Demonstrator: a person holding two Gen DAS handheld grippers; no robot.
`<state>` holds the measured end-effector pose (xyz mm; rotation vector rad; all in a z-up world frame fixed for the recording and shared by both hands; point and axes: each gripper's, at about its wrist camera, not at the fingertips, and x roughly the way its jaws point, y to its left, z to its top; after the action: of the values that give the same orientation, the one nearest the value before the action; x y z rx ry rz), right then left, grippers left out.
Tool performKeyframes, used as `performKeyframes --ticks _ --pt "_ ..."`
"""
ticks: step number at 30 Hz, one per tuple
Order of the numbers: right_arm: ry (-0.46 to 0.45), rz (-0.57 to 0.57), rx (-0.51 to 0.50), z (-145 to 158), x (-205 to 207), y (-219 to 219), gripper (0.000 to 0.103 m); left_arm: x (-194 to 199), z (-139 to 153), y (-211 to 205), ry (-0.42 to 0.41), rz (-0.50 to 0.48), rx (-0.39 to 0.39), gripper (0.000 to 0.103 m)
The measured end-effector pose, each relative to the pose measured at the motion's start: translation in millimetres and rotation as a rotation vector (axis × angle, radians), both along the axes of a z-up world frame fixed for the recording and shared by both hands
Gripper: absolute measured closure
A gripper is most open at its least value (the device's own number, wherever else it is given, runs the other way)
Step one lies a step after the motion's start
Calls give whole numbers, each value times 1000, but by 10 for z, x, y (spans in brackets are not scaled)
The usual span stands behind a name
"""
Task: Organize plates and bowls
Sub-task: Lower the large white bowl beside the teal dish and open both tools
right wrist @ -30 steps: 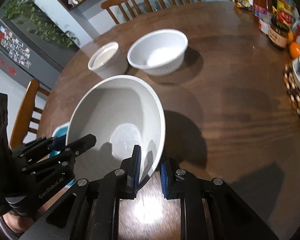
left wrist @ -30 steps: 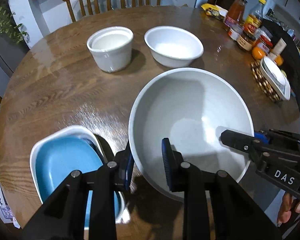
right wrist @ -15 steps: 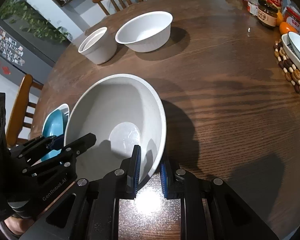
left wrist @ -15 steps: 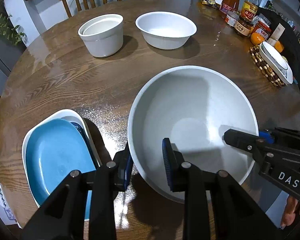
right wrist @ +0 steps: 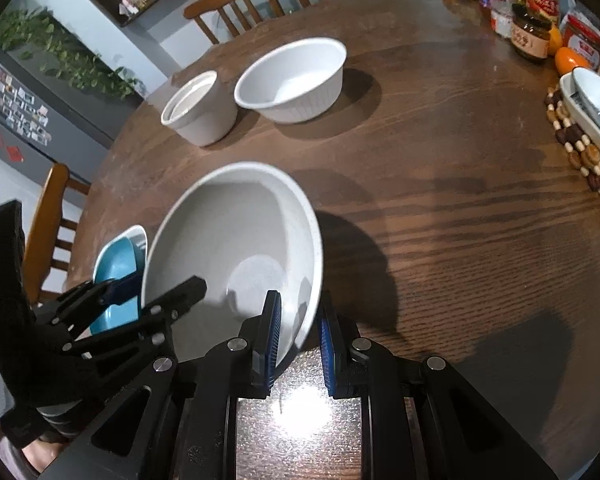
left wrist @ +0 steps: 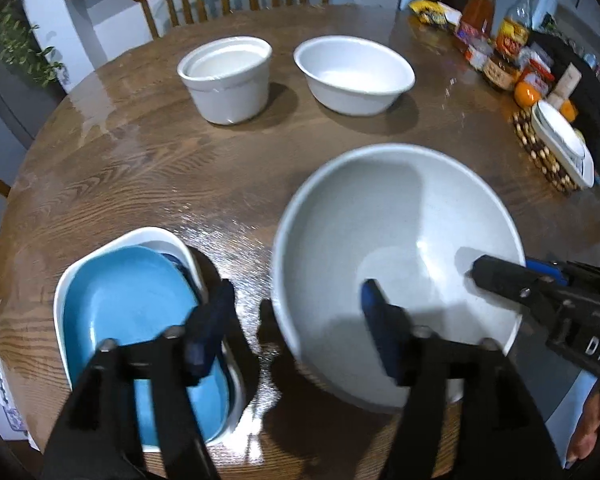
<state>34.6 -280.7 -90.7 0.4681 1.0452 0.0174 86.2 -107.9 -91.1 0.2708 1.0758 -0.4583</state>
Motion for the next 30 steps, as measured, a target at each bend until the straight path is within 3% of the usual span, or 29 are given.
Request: performKeyframes --ticks 8,11,30 --pt "-44 -60 6 166 -106 -186 83 17 187 274 -12 73 -31 33" --pt "-54 -60 3 218 -133 -183 83 -8 251 332 -13 90 -43 21" --pt "-114 -5 -19 522 -176 22 83 -129 540 607 -77 142 -82 20"
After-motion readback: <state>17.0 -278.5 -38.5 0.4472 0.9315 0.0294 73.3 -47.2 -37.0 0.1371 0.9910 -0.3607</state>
